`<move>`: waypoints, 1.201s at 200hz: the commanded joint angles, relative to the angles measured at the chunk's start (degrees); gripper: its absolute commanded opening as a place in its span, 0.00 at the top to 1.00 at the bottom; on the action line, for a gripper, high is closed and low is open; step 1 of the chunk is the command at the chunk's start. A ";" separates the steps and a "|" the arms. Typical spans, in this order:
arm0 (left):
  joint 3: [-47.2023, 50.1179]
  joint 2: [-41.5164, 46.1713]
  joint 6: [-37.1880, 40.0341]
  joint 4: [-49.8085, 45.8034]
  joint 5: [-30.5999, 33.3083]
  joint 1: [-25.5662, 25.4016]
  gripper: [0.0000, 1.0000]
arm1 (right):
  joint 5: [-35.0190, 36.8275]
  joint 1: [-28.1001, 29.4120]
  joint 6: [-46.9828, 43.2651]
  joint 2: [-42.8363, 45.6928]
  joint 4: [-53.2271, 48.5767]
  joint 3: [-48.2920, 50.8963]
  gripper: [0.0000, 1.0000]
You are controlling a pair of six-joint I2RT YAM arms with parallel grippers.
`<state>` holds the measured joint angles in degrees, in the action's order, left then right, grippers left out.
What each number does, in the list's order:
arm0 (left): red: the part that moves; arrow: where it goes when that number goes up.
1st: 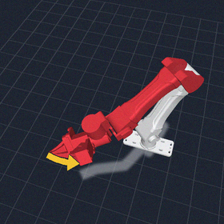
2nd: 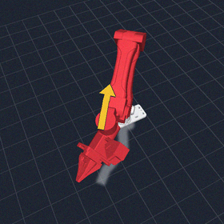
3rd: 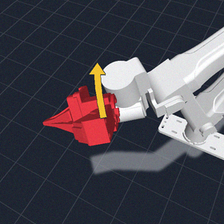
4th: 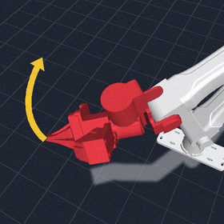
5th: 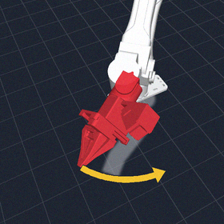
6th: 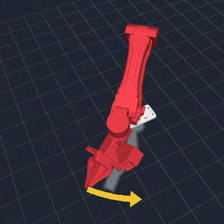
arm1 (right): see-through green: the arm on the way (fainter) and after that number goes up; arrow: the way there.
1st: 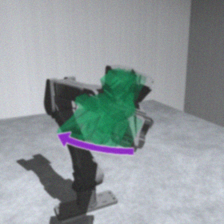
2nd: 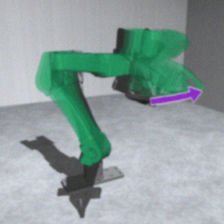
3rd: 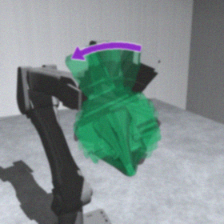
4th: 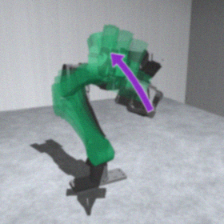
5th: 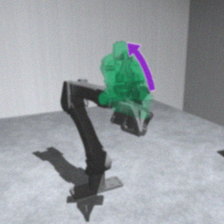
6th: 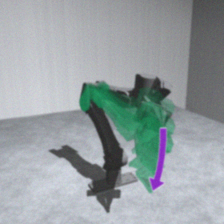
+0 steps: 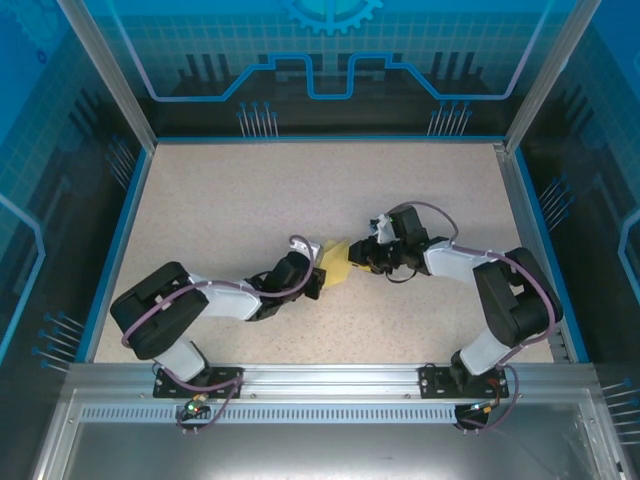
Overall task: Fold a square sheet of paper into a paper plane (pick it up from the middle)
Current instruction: Fourth fold the wing at the center of the table.
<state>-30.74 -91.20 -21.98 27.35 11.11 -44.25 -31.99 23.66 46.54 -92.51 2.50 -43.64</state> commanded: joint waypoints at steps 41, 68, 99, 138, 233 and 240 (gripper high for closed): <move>-0.99 1.88 -11.54 -2.31 -11.59 4.27 0.87 | 3.05 4.56 -3.35 -6.87 -2.18 -6.04 0.65; -1.16 1.56 -13.52 -2.35 -14.18 5.40 0.87 | 4.01 5.85 -3.14 -9.09 -2.36 -8.41 0.64; -1.43 1.23 -14.63 -2.11 -17.46 7.02 0.87 | 5.87 7.14 -3.26 -11.10 -3.46 -10.28 0.64; -1.05 0.10 -17.04 -0.75 -20.95 9.29 0.87 | 7.06 7.80 -2.60 -12.95 -3.91 -11.37 0.62; -3.13 -3.37 -19.16 -1.25 -28.25 13.22 0.86 | 7.88 8.18 -1.83 -13.74 -3.29 -10.98 0.45; -3.34 -3.42 -19.22 -1.95 -28.29 13.40 0.86 | 8.04 8.27 -1.94 -13.74 -3.41 -11.06 0.44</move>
<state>-32.10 -93.93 -40.62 26.28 -14.59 -31.79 -24.99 30.81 44.95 -105.41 -0.01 -53.91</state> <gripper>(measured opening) 0.141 0.544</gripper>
